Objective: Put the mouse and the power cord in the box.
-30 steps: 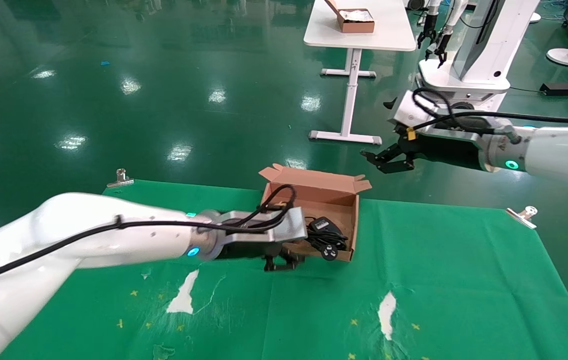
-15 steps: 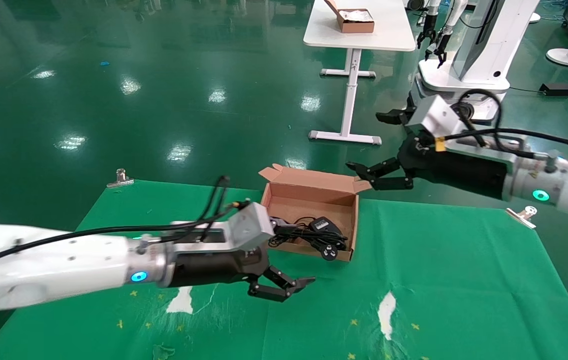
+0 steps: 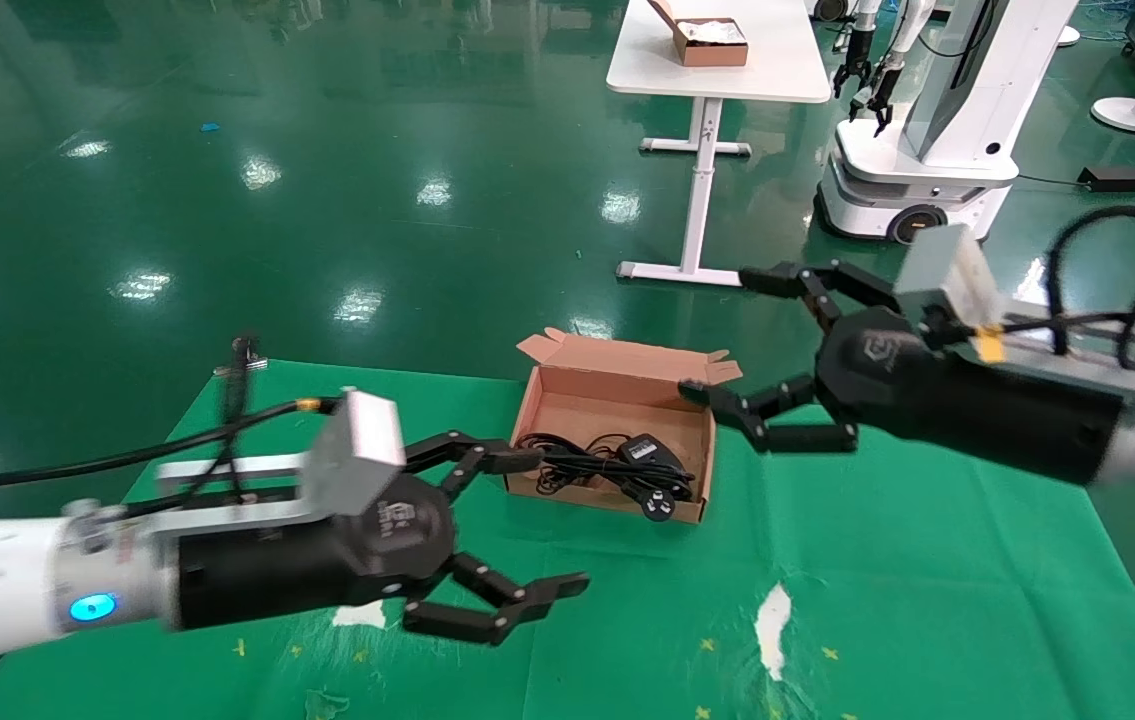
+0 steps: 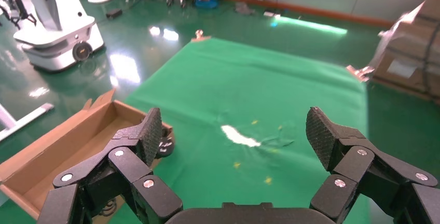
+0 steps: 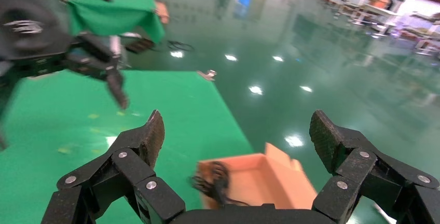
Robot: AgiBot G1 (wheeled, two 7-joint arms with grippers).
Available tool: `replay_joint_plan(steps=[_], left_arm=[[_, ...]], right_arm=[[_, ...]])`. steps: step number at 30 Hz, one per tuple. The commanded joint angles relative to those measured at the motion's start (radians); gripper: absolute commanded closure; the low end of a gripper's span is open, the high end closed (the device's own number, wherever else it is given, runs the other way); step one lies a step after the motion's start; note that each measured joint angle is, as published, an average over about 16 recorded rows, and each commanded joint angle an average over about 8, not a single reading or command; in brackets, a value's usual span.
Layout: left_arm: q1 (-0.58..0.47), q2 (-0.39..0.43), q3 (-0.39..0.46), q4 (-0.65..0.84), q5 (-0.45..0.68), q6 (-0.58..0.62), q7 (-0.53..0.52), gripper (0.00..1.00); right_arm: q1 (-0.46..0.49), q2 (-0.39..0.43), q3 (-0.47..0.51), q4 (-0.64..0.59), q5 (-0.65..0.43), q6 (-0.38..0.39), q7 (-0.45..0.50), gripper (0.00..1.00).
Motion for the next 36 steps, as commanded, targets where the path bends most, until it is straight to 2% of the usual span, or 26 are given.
replay_joint_plan(steps=[1,20,27,36], left_arm=[[0.021,-0.026,-0.03,-0.023,-0.026,0.025,-0.009,0.0],[0.209,-0.252,-0.292,-0.228,-0.257,0.248,-0.088,0.0],[0.224,-0.27,-0.315,-0.245,-0.279,0.267,-0.091,0.0],[0.219,-0.264,-0.306,-0.239,-0.272,0.26,-0.091,0.0]], right_arm=[[-0.028,0.02,0.012,0.042,0.021,-0.02,0.029,0.0],[-0.285,0.204,0.121,0.433,0.218,-0.211,0.302,0.0],[-0.334,0.239,0.143,0.508,0.257,-0.248,0.343,0.0],[-0.323,0.232,0.139,0.49,0.249,-0.239,0.334,0.0]])
